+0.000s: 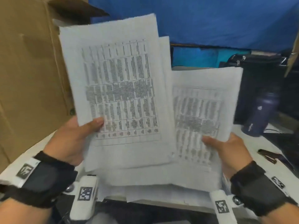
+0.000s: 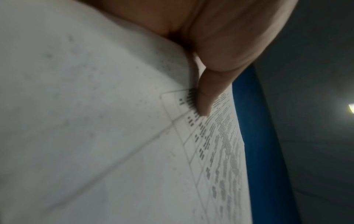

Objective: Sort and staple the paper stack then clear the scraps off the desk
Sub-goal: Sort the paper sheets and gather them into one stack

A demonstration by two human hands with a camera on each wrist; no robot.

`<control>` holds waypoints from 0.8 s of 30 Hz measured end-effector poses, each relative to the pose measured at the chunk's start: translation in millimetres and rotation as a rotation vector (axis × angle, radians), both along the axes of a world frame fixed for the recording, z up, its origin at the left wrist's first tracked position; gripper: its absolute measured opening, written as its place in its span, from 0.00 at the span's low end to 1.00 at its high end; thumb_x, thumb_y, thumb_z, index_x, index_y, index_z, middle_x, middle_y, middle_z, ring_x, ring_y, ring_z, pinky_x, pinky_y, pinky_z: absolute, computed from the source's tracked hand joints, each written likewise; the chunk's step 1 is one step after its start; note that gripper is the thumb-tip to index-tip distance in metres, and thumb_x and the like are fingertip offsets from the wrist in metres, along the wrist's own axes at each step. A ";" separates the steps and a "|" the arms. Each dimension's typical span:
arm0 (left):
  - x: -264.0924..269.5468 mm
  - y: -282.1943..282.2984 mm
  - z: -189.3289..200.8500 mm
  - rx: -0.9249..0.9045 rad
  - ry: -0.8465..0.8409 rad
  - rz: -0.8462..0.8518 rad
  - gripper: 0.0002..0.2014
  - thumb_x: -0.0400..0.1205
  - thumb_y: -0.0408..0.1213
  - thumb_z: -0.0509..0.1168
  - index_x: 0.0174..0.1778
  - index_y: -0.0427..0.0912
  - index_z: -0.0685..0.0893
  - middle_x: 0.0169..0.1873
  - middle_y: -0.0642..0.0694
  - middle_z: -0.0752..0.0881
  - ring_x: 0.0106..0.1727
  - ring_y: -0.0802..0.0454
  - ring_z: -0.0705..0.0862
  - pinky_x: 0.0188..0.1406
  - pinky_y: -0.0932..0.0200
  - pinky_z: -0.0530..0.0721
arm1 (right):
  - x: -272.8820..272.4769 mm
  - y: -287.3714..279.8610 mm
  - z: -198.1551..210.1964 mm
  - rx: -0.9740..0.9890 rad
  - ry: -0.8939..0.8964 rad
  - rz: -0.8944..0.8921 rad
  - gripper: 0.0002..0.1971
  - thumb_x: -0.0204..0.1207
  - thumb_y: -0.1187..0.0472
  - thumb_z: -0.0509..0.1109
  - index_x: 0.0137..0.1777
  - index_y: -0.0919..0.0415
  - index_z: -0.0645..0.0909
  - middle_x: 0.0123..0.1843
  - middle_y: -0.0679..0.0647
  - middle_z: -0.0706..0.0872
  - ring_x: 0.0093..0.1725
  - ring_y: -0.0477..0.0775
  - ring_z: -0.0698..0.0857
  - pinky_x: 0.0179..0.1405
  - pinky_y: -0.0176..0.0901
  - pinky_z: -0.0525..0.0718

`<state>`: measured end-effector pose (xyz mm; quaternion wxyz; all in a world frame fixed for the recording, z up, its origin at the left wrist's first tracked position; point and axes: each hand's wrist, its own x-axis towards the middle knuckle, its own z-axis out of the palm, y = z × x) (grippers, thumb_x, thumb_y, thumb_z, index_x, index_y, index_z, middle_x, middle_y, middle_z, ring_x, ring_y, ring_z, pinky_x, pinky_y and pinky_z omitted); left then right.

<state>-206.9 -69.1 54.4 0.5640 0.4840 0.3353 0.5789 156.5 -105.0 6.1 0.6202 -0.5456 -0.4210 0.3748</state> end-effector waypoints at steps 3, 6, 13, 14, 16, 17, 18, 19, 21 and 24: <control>23.4 -0.7 -16.8 -0.147 -0.056 -0.145 0.21 0.83 0.26 0.62 0.74 0.38 0.79 0.65 0.34 0.87 0.65 0.35 0.87 0.61 0.37 0.86 | -32.2 9.7 3.1 -0.046 0.017 0.222 0.19 0.73 0.70 0.76 0.64 0.62 0.84 0.57 0.61 0.91 0.57 0.64 0.90 0.62 0.64 0.85; 45.7 -1.5 -41.8 -0.212 0.044 -0.079 0.18 0.84 0.27 0.65 0.70 0.38 0.82 0.61 0.38 0.90 0.63 0.39 0.89 0.66 0.38 0.84 | -60.7 11.8 9.9 -0.055 -0.037 0.327 0.11 0.78 0.70 0.71 0.59 0.63 0.87 0.51 0.60 0.93 0.51 0.62 0.92 0.53 0.60 0.88; 51.8 2.5 -54.0 0.009 0.313 0.256 0.10 0.84 0.37 0.70 0.59 0.53 0.87 0.51 0.58 0.93 0.50 0.65 0.90 0.48 0.67 0.85 | -71.6 16.7 20.0 -0.042 -0.073 0.266 0.22 0.85 0.40 0.57 0.62 0.52 0.87 0.56 0.54 0.92 0.59 0.58 0.90 0.58 0.57 0.86; 52.0 1.3 -51.8 0.057 0.366 0.299 0.09 0.83 0.39 0.70 0.58 0.54 0.86 0.49 0.60 0.93 0.48 0.68 0.89 0.46 0.69 0.84 | -68.2 17.6 21.6 -0.014 -0.013 0.266 0.27 0.84 0.35 0.52 0.65 0.51 0.84 0.59 0.53 0.91 0.60 0.56 0.89 0.59 0.57 0.85; 53.4 0.7 -52.2 0.106 0.395 0.330 0.10 0.83 0.41 0.71 0.58 0.55 0.85 0.48 0.60 0.92 0.48 0.69 0.88 0.47 0.68 0.84 | -65.8 15.8 24.9 0.065 -0.086 0.235 0.20 0.85 0.42 0.57 0.68 0.52 0.79 0.60 0.51 0.90 0.59 0.53 0.89 0.57 0.55 0.87; 54.6 1.1 -54.4 0.105 0.403 0.319 0.11 0.82 0.41 0.71 0.59 0.56 0.84 0.50 0.60 0.91 0.49 0.68 0.89 0.49 0.66 0.85 | -67.2 13.9 25.8 0.092 -0.198 0.199 0.15 0.84 0.53 0.64 0.69 0.51 0.77 0.60 0.48 0.89 0.59 0.48 0.88 0.57 0.50 0.87; 55.6 1.8 -57.8 0.090 0.408 0.295 0.13 0.81 0.41 0.72 0.61 0.56 0.82 0.52 0.58 0.91 0.52 0.65 0.89 0.51 0.62 0.86 | -68.5 12.6 23.6 0.109 -0.321 0.151 0.20 0.80 0.65 0.69 0.69 0.51 0.74 0.60 0.45 0.88 0.59 0.42 0.87 0.57 0.43 0.87; 56.7 2.5 -61.6 0.070 0.402 0.263 0.15 0.81 0.41 0.72 0.62 0.57 0.80 0.54 0.57 0.90 0.54 0.62 0.89 0.53 0.58 0.87 | -71.0 11.2 20.3 0.122 -0.413 0.114 0.26 0.76 0.72 0.70 0.70 0.50 0.72 0.59 0.42 0.87 0.58 0.36 0.86 0.57 0.36 0.86; 56.7 3.6 -67.0 0.059 0.335 0.232 0.19 0.79 0.38 0.73 0.63 0.57 0.77 0.56 0.55 0.90 0.58 0.56 0.89 0.55 0.55 0.87 | -75.8 8.0 14.6 0.150 -0.415 0.064 0.31 0.73 0.78 0.66 0.71 0.48 0.70 0.56 0.37 0.86 0.56 0.32 0.85 0.53 0.30 0.85; 56.5 5.1 -67.9 0.065 0.167 0.237 0.23 0.72 0.31 0.63 0.63 0.52 0.77 0.57 0.52 0.90 0.60 0.54 0.88 0.59 0.54 0.83 | -79.2 7.3 14.9 0.240 -0.260 -0.019 0.32 0.75 0.81 0.61 0.71 0.47 0.69 0.54 0.37 0.89 0.55 0.38 0.87 0.54 0.38 0.84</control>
